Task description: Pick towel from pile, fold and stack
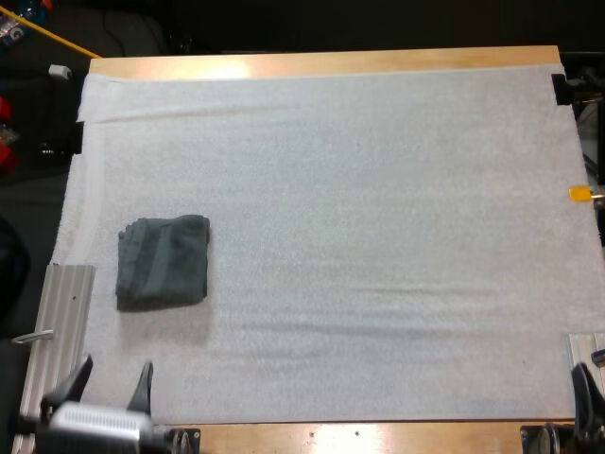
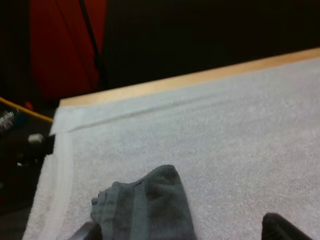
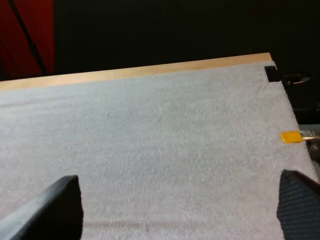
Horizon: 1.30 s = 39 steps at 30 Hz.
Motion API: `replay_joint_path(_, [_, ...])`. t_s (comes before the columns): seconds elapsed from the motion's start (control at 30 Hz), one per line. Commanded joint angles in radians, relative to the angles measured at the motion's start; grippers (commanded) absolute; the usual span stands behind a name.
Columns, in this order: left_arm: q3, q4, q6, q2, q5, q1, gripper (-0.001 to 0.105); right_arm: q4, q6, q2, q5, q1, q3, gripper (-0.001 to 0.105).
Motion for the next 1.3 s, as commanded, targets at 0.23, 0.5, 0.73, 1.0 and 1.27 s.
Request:
replay_joint_path(0.23, [0.0,0.135,-0.018,-0.186,0.006,-0.004,0.062,0.028,0.032,-0.067,-0.033,0.004,-0.019,0.077])
replay_joint_path(0.5, [0.026,0.169,-0.029,-0.191,0.01,-0.004,0.062,0.02,0.032,-0.067,-0.028,0.009,-0.007,0.077])
replay_joint_path(0.73, [0.091,0.015,-0.029,-0.191,0.021,-0.004,0.062,-0.087,0.032,-0.067,-0.025,0.009,0.076,0.077])
replay_joint_path(1.0, [0.198,-0.24,-0.029,-0.189,0.021,-0.004,0.062,-0.253,0.03,-0.064,-0.026,0.009,0.199,0.077])
replay_joint_path(1.27, [0.341,-0.303,-0.029,-0.189,0.021,-0.004,0.062,-0.322,0.03,-0.064,-0.026,0.009,0.319,0.077])
